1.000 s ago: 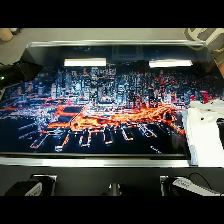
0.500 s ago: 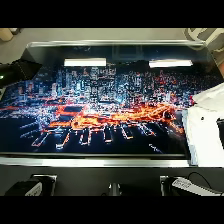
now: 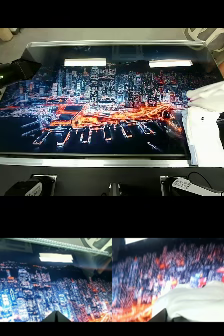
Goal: Fold the shirts.
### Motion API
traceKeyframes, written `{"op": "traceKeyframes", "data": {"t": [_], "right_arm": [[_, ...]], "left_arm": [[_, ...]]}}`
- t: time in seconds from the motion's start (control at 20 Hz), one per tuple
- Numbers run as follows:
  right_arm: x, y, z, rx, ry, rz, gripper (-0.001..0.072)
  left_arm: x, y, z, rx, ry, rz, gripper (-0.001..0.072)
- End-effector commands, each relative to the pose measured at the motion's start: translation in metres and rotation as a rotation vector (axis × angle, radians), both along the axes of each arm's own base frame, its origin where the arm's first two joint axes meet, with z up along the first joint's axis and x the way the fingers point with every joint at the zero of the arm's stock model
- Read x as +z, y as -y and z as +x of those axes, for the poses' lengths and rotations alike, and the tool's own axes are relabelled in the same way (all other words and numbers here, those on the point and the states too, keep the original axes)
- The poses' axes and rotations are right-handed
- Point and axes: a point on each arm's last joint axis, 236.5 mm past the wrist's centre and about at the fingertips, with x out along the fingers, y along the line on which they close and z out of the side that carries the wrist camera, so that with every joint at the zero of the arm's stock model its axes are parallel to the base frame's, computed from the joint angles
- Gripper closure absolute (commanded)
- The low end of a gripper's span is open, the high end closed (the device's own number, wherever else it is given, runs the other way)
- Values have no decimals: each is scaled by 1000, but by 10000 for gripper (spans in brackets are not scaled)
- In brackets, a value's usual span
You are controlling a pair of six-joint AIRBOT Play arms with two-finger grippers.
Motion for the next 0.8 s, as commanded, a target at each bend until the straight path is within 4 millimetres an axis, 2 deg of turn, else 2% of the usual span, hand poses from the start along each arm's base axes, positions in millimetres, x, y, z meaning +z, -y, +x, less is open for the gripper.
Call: {"op": "traceKeyframes", "data": {"t": [0.0, 0.1, 0.2, 0.3, 0.45, 0.6, 0.65, 0.75], "right_arm": [[-36, -15, -56, 43, -286, 19, 689], [-41, -1, -81, -32, -386, -52, 689], [-59, 9, -124, -63, -585, -85, 689], [-71, 24, -151, -130, -697, -136, 689], [-99, 23, -193, -160, -860, -146, 689], [-138, 8, -234, -137, -1036, -100, 689], [-148, 8, -243, -132, -1080, -101, 689], [-166, 15, -245, -139, -1091, -128, 688]], "left_arm": [[4, -3, 3, 15, 19, -4, 678], [6, -4, 5, 21, 27, -6, 678], [8, -5, 7, 29, 37, -8, 678], [9, -6, 9, 31, 51, 2, 678], [3, -6, 13, 30, 38, 2, 678], [2, -6, 14, 28, 37, 8, 678], [2, -6, 14, 28, 37, 7, 678], [2, -6, 14, 22, 45, 21, 678]]}}
